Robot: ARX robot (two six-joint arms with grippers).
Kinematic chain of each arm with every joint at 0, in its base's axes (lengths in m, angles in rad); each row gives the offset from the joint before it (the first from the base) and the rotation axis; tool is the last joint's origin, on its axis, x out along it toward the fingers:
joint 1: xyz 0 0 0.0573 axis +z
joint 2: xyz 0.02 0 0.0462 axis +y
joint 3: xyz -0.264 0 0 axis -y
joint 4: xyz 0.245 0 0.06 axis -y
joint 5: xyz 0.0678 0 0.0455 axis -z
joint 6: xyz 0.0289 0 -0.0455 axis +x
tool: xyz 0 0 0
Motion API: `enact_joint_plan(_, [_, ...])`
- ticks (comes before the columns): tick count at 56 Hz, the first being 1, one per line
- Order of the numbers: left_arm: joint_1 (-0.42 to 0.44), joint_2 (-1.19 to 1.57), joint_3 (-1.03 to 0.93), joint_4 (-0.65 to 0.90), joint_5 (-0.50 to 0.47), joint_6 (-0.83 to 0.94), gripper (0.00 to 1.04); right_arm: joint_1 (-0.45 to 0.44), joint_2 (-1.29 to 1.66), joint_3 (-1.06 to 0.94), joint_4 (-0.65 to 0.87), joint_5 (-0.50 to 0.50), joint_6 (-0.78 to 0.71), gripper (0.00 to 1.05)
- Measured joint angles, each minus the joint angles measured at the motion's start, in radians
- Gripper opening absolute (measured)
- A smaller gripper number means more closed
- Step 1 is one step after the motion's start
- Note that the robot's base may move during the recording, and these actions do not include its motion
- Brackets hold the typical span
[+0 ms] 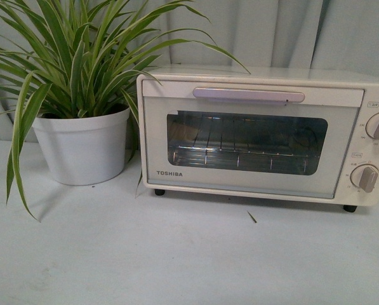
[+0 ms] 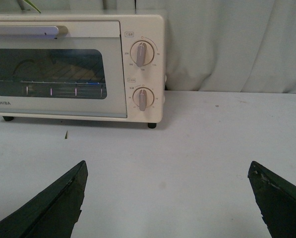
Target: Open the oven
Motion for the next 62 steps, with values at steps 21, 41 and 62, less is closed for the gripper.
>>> enact_joint_plan(21, [0.0,0.0,0.0,0.0,0.0,0.0,0.98,0.0,0.0,0.0,0.0,0.0,0.0,0.95])
enact_joint_plan(41, [-0.111,0.183,0.078,-0.173,-0.22,-0.206,0.98,0.0,0.0,0.0,0.0,0.0,0.0,0.95])
enact_joint_plan(62, [-0.432,0.947,0.29,0.285,-0.127,-0.686,0.98,0.0,0.0,0.0,0.0,0.0,0.0,0.95])
